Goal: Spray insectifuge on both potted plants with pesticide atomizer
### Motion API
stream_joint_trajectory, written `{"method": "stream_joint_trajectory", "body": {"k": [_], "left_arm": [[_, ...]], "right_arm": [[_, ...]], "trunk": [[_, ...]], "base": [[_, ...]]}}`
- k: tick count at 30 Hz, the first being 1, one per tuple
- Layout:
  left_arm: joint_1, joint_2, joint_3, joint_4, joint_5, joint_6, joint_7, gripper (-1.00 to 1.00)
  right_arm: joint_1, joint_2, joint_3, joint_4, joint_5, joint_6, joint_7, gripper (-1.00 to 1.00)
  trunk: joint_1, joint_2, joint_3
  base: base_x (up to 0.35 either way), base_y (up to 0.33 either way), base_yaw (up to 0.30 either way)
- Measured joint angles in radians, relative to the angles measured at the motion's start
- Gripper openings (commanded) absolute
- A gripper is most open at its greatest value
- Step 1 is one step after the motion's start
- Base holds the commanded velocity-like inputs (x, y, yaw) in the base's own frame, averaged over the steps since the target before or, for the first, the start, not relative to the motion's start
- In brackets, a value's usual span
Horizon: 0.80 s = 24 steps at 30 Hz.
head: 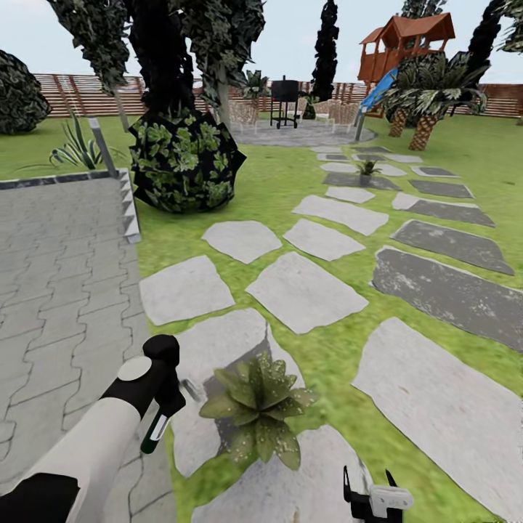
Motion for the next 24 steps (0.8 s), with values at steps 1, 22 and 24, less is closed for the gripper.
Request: {"method": "stream_joint_trajectory", "body": {"k": [1,22,24], "left_arm": [[0.000,0.000,0.001,0.000,0.000,0.000,0.000,-1.00],[-0.009,-0.002,-0.179,0.001,-0.031,-0.014,-0.106,-1.00],[-0.011,-0.006,-0.187,0.000,-0.031,-0.015,-0.106,-1.00]], "right_arm": [[0.000,0.000,0.000,0.000,0.000,0.000,0.000,1.00],[0.000,-0.002,0.000,0.002,0.004,0.001,0.001,1.00],[0.000,-0.003,0.000,0.007,0.005,0.002,0.001,1.00]], "trunk": [[0.000,0.000,0.000],[0.000,0.000,0.000],[0.000,0.000,0.000]], "base": [[0.189,0.185,-0.264],[0.012,0.012,-0.039],[0.000,0.000,0.000]]}}
